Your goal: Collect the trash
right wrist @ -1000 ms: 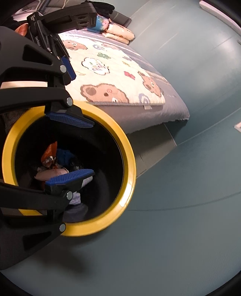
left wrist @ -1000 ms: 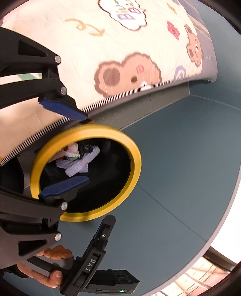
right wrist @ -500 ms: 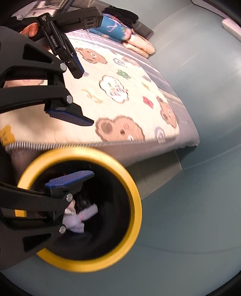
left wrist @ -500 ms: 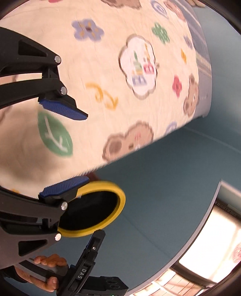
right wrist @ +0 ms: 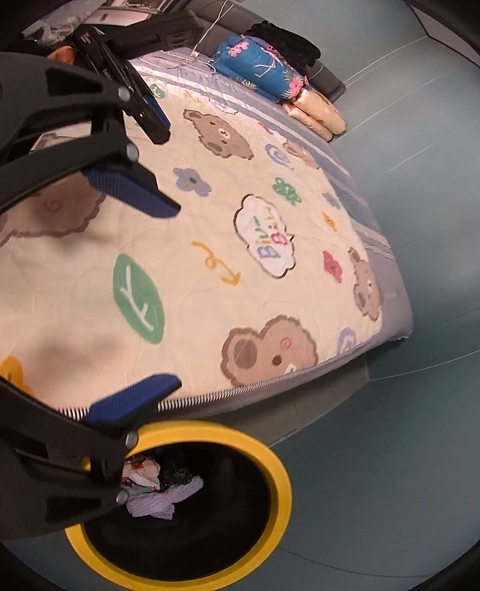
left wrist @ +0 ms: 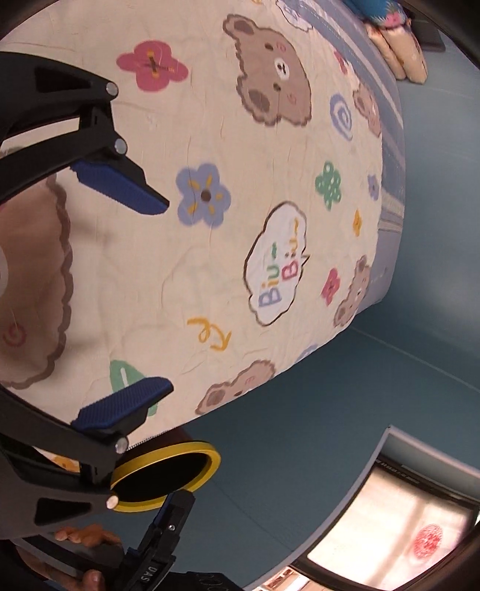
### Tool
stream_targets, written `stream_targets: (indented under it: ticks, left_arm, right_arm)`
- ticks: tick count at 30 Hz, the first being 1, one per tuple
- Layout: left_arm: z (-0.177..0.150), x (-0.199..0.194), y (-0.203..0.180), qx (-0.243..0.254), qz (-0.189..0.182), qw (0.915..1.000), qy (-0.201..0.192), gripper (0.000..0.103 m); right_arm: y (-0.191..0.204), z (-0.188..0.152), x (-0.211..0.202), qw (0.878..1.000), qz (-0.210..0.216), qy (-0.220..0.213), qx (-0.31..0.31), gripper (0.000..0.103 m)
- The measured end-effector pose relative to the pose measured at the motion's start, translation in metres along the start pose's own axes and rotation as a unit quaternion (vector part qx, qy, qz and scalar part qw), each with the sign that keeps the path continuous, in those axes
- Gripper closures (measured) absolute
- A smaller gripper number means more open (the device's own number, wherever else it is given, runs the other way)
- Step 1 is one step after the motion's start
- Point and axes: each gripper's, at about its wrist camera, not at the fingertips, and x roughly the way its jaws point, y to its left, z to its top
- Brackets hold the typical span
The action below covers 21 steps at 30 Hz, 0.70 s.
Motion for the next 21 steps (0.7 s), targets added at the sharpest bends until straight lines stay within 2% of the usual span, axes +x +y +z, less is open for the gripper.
stream_targets:
  ticks: [4,10,17,21]
  left_arm:
    - [-0.002,-0.020,0.014,-0.002,0.013,0.9993,-0.034,0.010]
    - [-0.010,-0.054,0.015,0.015,0.038,0.9940,-0.101,0.008]
    - [-0.023,-0.095,0.005,0.032,0.057,0.9829,-0.172,0.008]
    - [-0.032,-0.114,-0.006,0.049,0.058,0.9752,-0.208,0.008]
  right_arm:
    - [0.025,-0.013,-0.012,0.998,-0.010,-0.054,-0.012,0.008]
    - [0.047,-0.025,-0.025,0.992,-0.010,-0.120,-0.020,0.008]
    - [0.066,-0.038,-0.043,0.981,-0.027,-0.189,-0.032,0.008]
    - [0.072,-0.050,-0.058,0.968,-0.045,-0.245,-0.032,0.008]
